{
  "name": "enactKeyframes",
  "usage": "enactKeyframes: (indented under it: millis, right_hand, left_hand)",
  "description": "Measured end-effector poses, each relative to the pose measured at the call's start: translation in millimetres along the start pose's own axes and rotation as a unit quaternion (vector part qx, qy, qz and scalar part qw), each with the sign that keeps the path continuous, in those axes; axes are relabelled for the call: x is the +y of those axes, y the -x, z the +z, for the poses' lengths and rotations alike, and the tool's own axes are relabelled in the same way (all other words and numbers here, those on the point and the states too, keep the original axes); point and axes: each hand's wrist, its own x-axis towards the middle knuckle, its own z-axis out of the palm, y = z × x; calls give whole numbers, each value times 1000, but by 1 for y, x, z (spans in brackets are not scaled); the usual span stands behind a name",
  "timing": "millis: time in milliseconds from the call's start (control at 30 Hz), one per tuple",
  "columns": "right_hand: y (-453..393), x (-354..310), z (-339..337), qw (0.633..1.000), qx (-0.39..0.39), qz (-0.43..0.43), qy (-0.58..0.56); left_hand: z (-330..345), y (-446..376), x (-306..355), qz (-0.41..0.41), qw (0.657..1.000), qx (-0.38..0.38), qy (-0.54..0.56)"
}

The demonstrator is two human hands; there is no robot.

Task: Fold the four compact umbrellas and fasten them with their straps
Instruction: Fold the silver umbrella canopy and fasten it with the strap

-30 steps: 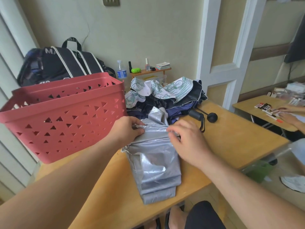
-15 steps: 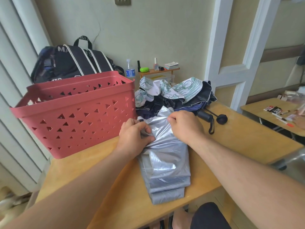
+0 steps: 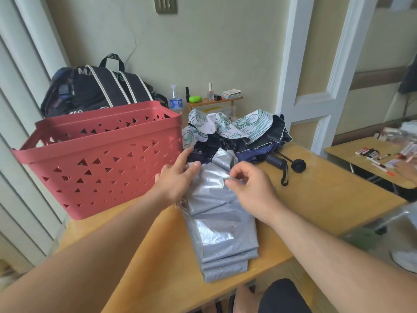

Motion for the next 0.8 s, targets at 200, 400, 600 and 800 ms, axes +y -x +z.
enactKeyframes:
  millis: [200, 400, 600, 800]
  right_hand:
    - [24, 7, 2, 988, -6, -78, 130]
    - [17, -4, 0, 992, -9, -38, 120]
    - [-13, -29, -12, 992, 121, -29, 26]
    - [-27, -22, -36, 985, 149, 5, -83]
  left_hand:
    - [-11, -10, 23, 86, 990, 83, -78]
    - [-18, -4, 66, 134, 975, 173, 41]
    - [-20, 6, 113, 227, 958, 161, 68]
    - [-24, 18, 119, 313, 928, 116, 167]
